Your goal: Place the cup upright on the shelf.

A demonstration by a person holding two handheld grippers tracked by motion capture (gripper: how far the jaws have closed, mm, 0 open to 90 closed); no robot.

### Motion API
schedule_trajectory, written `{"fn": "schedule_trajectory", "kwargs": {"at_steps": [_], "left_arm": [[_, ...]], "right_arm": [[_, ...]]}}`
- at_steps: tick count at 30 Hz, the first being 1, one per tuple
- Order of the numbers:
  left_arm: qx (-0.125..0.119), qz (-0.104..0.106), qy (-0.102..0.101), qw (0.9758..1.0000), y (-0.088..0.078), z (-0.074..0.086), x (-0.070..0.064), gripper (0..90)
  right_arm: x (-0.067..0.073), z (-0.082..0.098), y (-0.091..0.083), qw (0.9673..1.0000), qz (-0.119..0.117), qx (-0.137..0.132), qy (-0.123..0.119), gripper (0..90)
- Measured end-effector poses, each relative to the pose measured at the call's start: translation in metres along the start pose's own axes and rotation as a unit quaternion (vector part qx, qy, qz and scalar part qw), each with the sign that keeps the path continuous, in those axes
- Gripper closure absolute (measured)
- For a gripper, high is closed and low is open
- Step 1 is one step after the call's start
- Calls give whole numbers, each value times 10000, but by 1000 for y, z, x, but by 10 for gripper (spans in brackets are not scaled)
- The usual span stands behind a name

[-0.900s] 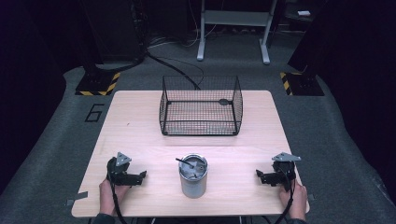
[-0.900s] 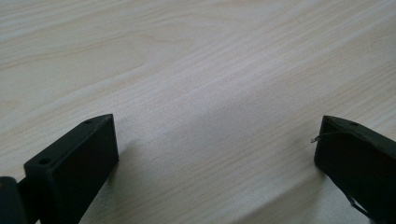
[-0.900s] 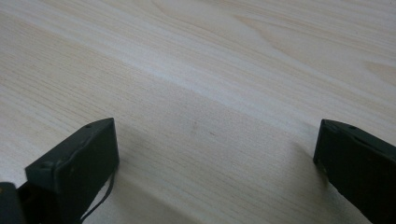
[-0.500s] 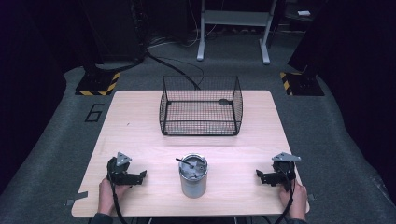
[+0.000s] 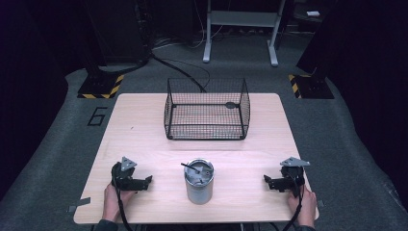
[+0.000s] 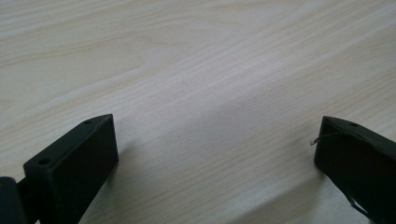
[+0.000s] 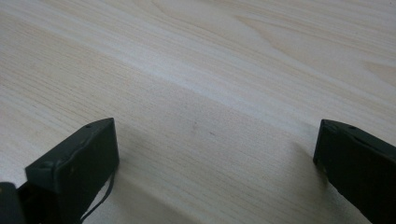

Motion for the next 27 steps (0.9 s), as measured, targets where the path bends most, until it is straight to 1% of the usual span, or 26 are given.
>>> {"fn": "schedule_trajectory", "kwargs": {"at_steps": [1, 2, 3, 4, 7, 9, 11, 12, 17, 20, 24, 25, 27], "left_arm": [[-8, 80, 13, 10000, -1, 0, -2, 0], [-69, 168, -2, 9998, -1, -1, -4, 0], [-55, 300, -24, 9995, -2, -2, -7, 0], [-137, 384, 2, 9992, -5, -3, -11, 0], [-297, 462, 94, 9984, -11, -8, -20, 0], [-306, 500, 188, 9981, -15, -10, -24, 0], [-387, 528, 238, 9976, -17, -12, -29, 0], [-395, 576, 260, 9972, -19, -13, -32, 0], [-638, 851, 302, 9939, -28, -19, -46, 0], [-682, 990, 484, 9916, -34, -20, -54, 0], [-805, 1152, 565, 9885, -41, -23, -65, 0], [-873, 1176, 554, 9877, -42, -25, -68, 0], [-893, 1262, 629, 9860, -45, -26, -74, 0]], "right_arm": [[0, 0, 0, 10000, -3, -1, 3, 0], [0, 0, 0, 10000, -5, 0, 0, 0], [0, 0, 0, 10000, -4, -1, -4, 0], [0, 0, 0, 10000, -2, -1, -4, 0], [0, 0, 0, 10000, -5, 0, -3, 0], [0, 0, 0, 10000, -3, -1, -3, 0], [0, 0, 0, 10000, 3, -8, -16, 0], [0, 0, 0, 10000, 3, -6, -18, 0], [0, 0, 0, 10000, 2, -6, -17, 0], [0, 0, 0, 10000, 3, -6, -17, 0], [0, 0, 0, 10000, 2, -7, -20, 0], [0, 0, 0, 10000, 3, -6, -18, 0], [0, 0, 0, 10000, 2, -6, -19, 0]]}}
Point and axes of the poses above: each handheld gripper's, and its own axes: y roughly forward along the jaws, z roughly out of its underside, x roughly to its left, the point moved 10 cm from there along y, roughly forward along the jaws, and after that the axes turned 9 degrees about x, right-handed, at the moved point
